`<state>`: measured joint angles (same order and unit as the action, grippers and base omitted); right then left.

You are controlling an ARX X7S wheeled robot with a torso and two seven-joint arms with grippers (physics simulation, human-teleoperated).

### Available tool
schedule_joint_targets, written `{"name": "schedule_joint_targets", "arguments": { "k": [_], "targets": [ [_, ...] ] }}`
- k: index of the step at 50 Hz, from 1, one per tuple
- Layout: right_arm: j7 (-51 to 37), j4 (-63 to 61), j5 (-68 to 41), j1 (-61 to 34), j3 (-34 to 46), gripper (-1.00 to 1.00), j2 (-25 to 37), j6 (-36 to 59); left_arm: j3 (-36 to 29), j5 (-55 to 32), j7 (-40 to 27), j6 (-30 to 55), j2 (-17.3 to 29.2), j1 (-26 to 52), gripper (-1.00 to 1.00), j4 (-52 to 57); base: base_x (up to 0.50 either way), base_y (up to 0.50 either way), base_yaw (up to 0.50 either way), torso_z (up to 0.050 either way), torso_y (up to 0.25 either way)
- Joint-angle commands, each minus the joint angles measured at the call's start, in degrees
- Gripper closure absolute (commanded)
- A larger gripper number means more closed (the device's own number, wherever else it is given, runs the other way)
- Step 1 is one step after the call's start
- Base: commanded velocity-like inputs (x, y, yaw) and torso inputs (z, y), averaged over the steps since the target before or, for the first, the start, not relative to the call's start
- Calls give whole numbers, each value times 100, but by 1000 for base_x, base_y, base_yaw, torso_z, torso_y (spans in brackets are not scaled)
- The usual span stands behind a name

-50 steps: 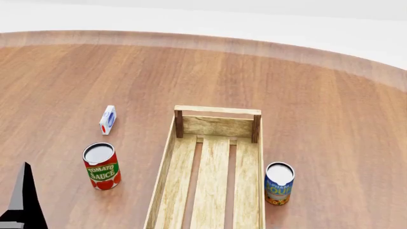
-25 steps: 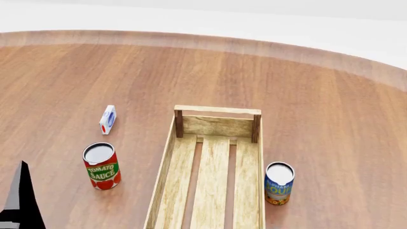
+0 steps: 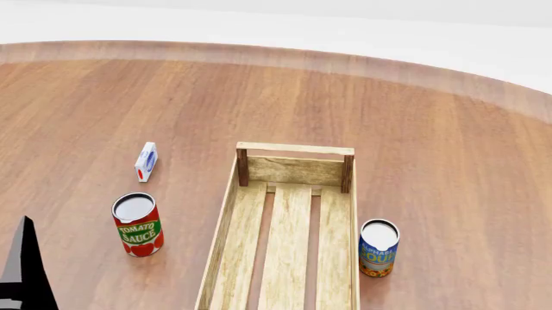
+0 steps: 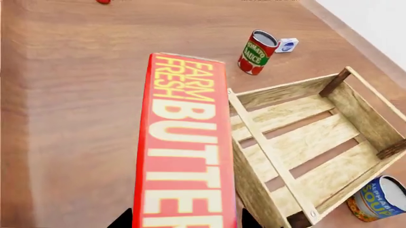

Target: Pick up the butter and put it in the tray.

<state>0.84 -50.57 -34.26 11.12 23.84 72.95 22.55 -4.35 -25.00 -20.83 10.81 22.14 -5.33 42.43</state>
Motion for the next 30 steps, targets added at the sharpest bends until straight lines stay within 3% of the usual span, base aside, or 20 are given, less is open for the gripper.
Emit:
{"name": "schedule_joint_targets", "arguments": {
  "k": [1,9,30],
  "targets": [
    [-493,307,-49,37,-423,100,-34,-430,6,-29,-31,2,25,6,-100,25,0,0,0,0,0],
    [-963,617,232,-522,-434,100,-518,72,-25,-41,-19,-24,28,11,-100,11,0,0,0,0,1],
    [-574,1802,-21,-2400,-19,100,-2132,1013,8,-116,-43,-49,69,39,-100,-36,0,0,0,0,1]
  ]
}}
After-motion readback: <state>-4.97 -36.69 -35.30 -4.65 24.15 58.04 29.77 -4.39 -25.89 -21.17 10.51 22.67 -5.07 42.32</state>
